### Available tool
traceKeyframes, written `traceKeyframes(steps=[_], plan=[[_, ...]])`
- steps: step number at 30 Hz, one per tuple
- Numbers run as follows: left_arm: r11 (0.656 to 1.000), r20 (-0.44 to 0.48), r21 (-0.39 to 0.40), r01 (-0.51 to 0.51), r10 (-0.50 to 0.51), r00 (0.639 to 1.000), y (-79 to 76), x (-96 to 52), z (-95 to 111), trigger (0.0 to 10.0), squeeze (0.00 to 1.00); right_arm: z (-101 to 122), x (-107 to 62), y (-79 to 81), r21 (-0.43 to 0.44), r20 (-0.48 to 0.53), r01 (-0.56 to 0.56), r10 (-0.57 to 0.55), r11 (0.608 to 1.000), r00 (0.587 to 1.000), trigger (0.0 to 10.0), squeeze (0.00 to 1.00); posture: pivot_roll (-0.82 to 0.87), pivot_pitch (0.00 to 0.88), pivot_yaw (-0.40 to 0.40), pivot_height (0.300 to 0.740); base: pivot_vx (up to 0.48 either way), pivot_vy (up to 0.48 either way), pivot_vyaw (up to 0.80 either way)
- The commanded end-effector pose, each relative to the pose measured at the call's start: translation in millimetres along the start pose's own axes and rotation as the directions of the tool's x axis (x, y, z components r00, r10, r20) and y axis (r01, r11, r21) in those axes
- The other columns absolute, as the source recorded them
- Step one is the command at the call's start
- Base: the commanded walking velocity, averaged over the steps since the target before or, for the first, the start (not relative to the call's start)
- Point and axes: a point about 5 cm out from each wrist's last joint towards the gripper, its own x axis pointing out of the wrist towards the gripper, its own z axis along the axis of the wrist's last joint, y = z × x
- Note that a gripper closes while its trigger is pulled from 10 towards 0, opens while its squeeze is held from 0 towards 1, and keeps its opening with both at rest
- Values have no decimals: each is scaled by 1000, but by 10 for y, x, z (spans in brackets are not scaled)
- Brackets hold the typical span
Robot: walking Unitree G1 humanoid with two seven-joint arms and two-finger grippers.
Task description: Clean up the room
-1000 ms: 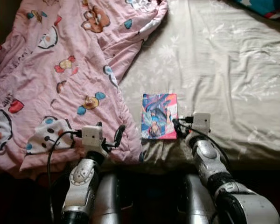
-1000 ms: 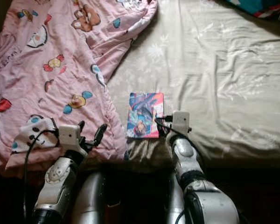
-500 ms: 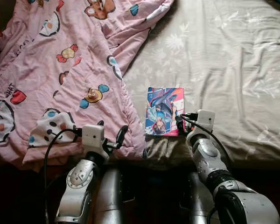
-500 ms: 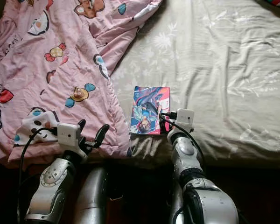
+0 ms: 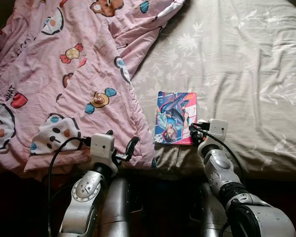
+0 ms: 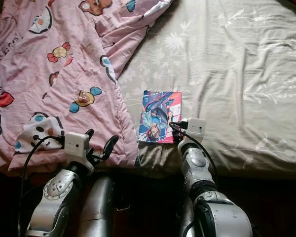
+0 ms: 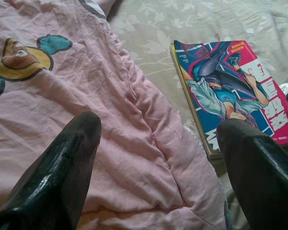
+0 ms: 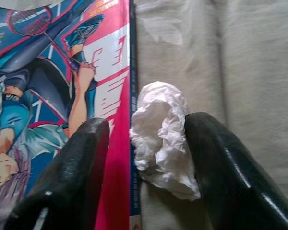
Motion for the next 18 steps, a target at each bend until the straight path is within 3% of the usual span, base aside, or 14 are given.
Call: traceKeyframes(steps=[1, 18], plan=[[1000, -32, 10, -15, 16, 999, 36, -67, -47, 10000, 0, -174, -59, -25, 17, -56, 18, -17, 1000, 998, 0, 0, 78, 492, 123, 616, 0, 0, 0], [1000, -39, 11, -9, 10, 999, 16, -45, -61, 10000, 0, -226, -85, -86, 11, -70, 51, -50, 999, 996, 0, 0, 73, 476, 121, 616, 0, 0, 0]])
